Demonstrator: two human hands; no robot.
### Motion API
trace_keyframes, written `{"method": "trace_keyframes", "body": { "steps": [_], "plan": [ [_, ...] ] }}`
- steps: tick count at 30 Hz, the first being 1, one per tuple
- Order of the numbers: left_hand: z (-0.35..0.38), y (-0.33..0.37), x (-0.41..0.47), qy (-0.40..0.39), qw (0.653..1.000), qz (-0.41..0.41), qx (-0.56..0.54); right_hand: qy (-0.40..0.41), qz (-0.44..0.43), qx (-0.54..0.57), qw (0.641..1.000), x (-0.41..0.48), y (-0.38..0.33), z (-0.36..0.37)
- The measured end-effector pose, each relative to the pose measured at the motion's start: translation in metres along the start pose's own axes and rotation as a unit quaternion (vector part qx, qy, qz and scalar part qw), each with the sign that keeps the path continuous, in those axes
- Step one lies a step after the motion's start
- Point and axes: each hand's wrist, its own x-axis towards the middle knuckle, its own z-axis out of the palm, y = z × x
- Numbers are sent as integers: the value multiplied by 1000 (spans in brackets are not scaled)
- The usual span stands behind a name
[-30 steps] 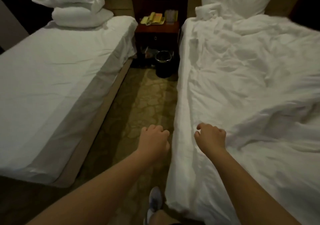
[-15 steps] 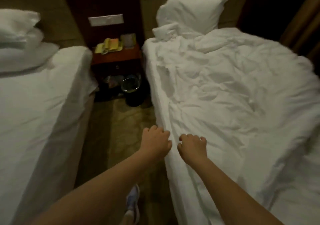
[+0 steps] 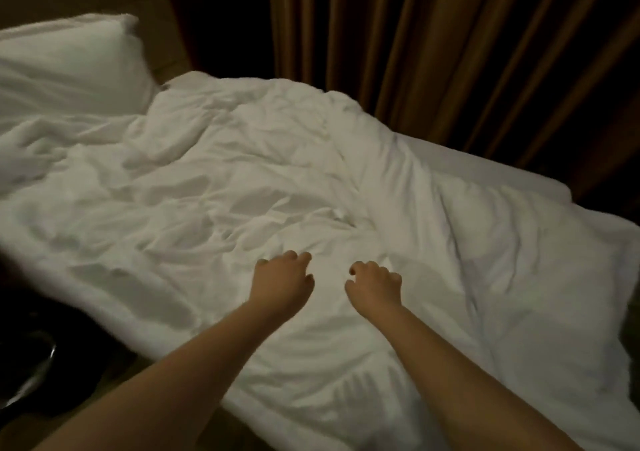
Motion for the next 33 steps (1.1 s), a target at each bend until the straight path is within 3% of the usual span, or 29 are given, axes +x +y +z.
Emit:
{"method": "trace_keyframes", "body": {
  "steps": [9, 12, 14, 17, 20, 26, 29, 33],
  "plan": [
    [16, 34, 157, -59, 986, 140, 64, 92, 205, 51, 973, 125, 66, -33],
    [24, 53, 188, -69, 977, 187, 73, 92, 314, 92, 940, 150, 110, -26],
    [31, 67, 207, -70, 969, 225, 69, 56, 392, 179, 901, 158, 146, -14],
    [41, 76, 223, -73, 957, 272, 61, -11, 342, 259, 903, 147, 152, -6],
    [50, 88, 231, -40, 931, 351, 88, -20, 266, 304, 915, 119, 102, -1],
    [50, 84, 262, -103, 832, 459, 293, -22, 209, 265, 941, 37, 42, 1],
    [43, 70, 262, -79, 843, 461, 265, -11, 228, 283, 931, 26, 40, 0],
    [30, 47, 230, -60, 922, 372, 89, -47, 248, 367, 895, 38, 44, -7]
  ]
}}
